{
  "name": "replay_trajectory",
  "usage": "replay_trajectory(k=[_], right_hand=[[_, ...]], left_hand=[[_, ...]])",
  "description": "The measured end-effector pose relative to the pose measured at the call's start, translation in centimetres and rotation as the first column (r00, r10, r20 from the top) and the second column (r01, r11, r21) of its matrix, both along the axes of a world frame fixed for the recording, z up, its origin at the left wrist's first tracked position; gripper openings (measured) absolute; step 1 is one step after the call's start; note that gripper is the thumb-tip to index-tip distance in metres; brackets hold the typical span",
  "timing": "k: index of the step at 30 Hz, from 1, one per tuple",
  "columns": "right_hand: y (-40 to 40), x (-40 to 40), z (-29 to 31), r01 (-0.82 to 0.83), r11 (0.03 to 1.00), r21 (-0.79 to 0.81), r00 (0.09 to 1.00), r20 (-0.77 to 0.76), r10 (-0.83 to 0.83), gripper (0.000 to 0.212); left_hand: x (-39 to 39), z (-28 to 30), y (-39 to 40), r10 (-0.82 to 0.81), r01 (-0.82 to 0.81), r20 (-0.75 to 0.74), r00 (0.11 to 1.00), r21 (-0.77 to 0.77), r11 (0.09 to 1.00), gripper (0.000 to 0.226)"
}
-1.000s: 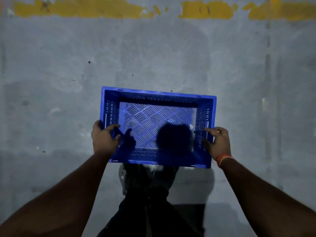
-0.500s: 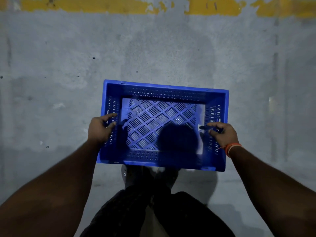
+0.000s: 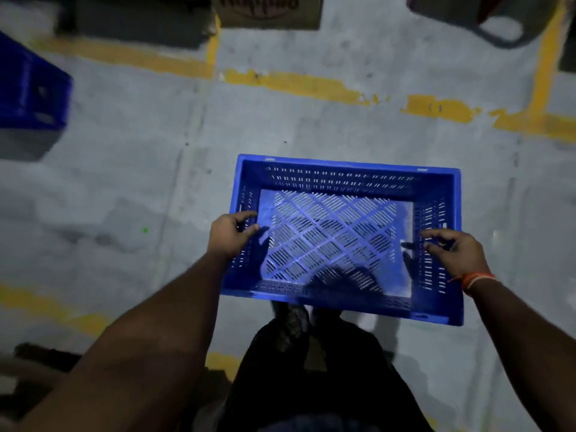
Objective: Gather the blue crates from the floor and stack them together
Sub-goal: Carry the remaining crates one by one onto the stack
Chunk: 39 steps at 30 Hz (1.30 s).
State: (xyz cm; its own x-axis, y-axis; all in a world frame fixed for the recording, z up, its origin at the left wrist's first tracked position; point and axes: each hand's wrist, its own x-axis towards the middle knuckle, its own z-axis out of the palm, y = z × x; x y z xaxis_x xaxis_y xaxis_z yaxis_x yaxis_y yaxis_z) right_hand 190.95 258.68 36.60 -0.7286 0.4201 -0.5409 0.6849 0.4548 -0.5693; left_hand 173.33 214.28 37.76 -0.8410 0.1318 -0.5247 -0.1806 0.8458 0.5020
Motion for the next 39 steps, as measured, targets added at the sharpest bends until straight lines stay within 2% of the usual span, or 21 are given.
replay_trajectory(k=[5, 15, 24, 30, 35, 39], right_hand=[[-5.4, -6.3, 8.3, -0.207, 0.972, 0.109, 0.977, -0.039, 0.212, 0.028], [-21.5, -22.8, 16.4, -0.485, 0.831, 0.273, 0.850, -0.075, 0.521, 0.026], [-37.4, -35.8, 19.6, -0.688, 0.661, 0.301, 0.671, -0.082, 0.736, 0.026], [-48.4, -44.5, 18.6, -0.795, 0.537, 0.284, 0.528, -0.113, 0.842, 0.026], [-58.1, -51.4, 18.5, -0.863, 0.446, 0.236, 0.414, -0.175, 0.893, 0.025], [-65.4, -56.4, 18.8, -0.904, 0.358, 0.235, 0.317, -0.194, 0.928, 0.025]], left_hand=[[-0.6, 6.9, -7.1, 0.098, -0.100, -0.097, 0.990, -0.009, 0.995, 0.030], [-1.6, 13.3, -24.6, 0.409, -0.420, -0.224, 0.884, -0.001, 0.907, 0.032], [-0.9, 15.9, -37.0, 0.685, -0.705, -0.271, 0.676, 0.032, 0.709, 0.030], [-2.7, 16.6, -45.1, 0.778, -0.809, -0.281, 0.562, 0.005, 0.587, 0.028], [-4.7, 18.8, -51.4, 0.856, -0.893, -0.290, 0.427, 0.014, 0.450, 0.033], [-5.6, 19.6, -55.3, 0.889, -0.937, -0.315, 0.331, -0.002, 0.349, 0.029]])
